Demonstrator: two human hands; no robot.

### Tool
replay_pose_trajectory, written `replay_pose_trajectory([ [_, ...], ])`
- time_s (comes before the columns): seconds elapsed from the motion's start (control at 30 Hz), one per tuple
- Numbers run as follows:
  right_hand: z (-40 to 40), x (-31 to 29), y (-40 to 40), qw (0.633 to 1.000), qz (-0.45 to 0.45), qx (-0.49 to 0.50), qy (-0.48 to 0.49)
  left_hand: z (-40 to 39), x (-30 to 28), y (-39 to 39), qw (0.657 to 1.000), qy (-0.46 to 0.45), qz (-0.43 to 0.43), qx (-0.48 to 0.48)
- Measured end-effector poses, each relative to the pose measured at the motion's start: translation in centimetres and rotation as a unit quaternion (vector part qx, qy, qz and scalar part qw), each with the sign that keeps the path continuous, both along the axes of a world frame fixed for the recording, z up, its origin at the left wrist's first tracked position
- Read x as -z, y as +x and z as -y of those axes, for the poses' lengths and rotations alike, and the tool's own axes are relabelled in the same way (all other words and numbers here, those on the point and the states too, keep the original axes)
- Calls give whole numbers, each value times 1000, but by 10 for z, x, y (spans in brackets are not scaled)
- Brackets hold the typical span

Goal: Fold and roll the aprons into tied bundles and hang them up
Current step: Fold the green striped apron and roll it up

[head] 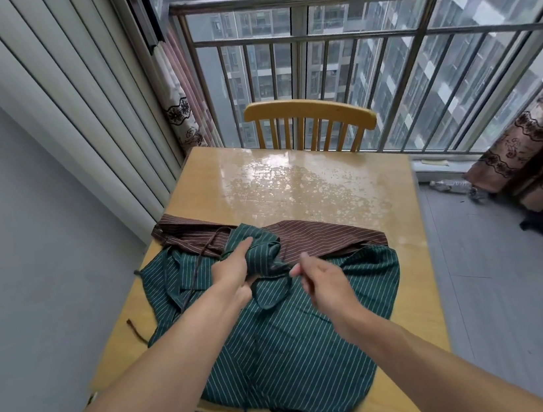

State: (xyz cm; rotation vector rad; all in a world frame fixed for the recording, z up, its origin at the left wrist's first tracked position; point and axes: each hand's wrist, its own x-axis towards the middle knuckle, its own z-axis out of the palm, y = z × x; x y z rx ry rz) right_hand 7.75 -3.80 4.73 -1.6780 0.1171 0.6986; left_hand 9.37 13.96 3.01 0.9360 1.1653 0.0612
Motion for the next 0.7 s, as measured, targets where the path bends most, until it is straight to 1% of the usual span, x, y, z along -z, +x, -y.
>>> replay_pose_trajectory([
  [0.03, 2, -4, 7, 999, 27, 24, -28, 1, 2, -4, 1000, 10, 0, 13],
  [0.1, 5, -11, 20, 995, 60, 41, -68, 7, 5, -12, 998, 16, 9, 53],
  [0.17, 5, -14, 30, 993, 47, 65, -81, 15, 3, -19, 996, -1, 20, 88],
  [0.2, 5, -14, 35, 993, 20, 99, -65, 17, 2, -21, 995, -32, 28, 92],
  [0.27, 7, -14, 42, 979, -57, 194, 34, 18, -1, -26, 988, -131, 52, 64],
  [0.3, 9, -15, 44, 967, -80, 228, 80, 18, -4, -28, 982, -171, 64, 50],
  [0.33, 11, -15, 43, 964, -81, 233, 99, 17, -2, -30, 979, -184, 69, 45],
  [0.37, 11, -16, 41, 972, -64, 206, 91, 16, 0, -32, 981, -172, 64, 54],
  [0.43, 9, -19, 33, 996, 23, 78, 25, 16, 4, -33, 990, -88, 41, 102],
  [0.47, 7, -21, 29, 997, 77, 0, -15, 17, 7, -34, 990, -34, 33, 136],
  [0.53, 5, -25, 29, 976, 164, -124, -65, 20, 6, -36, 973, 75, 24, 219],
  [0.6, 5, -29, 36, 956, 197, -193, -104, 24, 4, -39, 948, 142, 26, 282],
  [0.7, 7, -33, 47, 946, 186, -234, -129, 24, 6, -41, 929, 175, 40, 323],
])
